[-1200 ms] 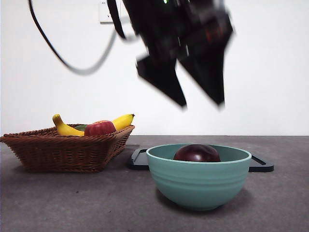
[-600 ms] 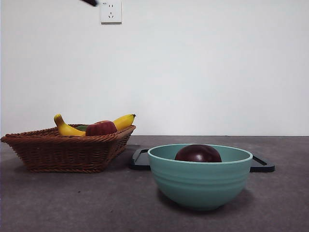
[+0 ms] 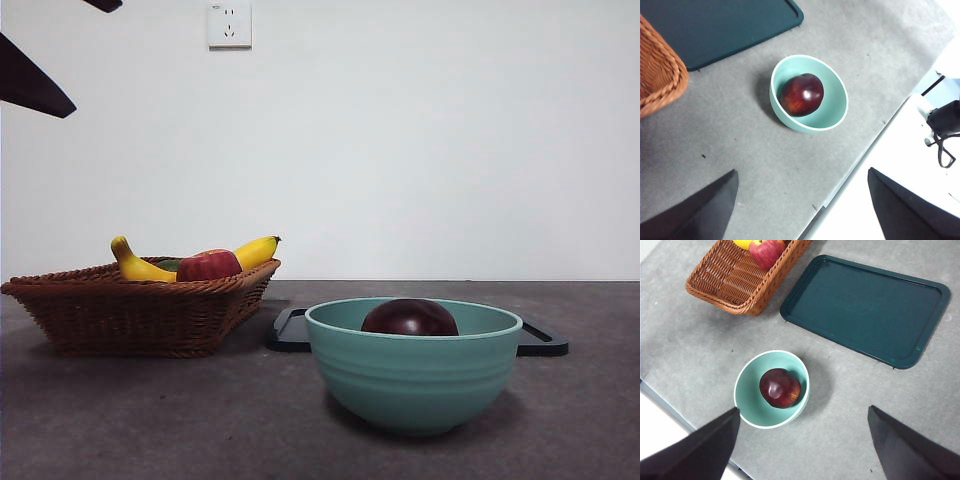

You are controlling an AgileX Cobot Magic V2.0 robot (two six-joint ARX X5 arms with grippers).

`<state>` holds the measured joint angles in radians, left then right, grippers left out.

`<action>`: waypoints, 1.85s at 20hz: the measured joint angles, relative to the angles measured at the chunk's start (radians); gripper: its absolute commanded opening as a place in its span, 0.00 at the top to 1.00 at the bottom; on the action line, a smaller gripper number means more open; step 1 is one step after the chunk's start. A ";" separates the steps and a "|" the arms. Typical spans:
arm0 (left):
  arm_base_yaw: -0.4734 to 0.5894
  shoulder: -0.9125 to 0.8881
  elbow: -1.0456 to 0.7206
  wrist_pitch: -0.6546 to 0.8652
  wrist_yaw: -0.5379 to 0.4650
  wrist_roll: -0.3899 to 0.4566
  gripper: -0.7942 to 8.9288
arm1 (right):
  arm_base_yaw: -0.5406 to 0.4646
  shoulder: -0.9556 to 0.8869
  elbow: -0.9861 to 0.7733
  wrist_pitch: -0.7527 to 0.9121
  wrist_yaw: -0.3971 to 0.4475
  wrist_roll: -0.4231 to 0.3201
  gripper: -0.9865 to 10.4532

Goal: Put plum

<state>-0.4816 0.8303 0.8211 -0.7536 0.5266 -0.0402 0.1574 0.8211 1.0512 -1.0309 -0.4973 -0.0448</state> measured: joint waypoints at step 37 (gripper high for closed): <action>0.000 0.000 0.000 0.013 0.000 -0.003 0.51 | 0.375 0.552 -0.330 0.676 0.266 0.286 0.83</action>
<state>-0.4816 0.8299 0.8211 -0.7403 0.5270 -0.0433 0.5327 1.3727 0.7216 -0.3553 -0.2314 0.2417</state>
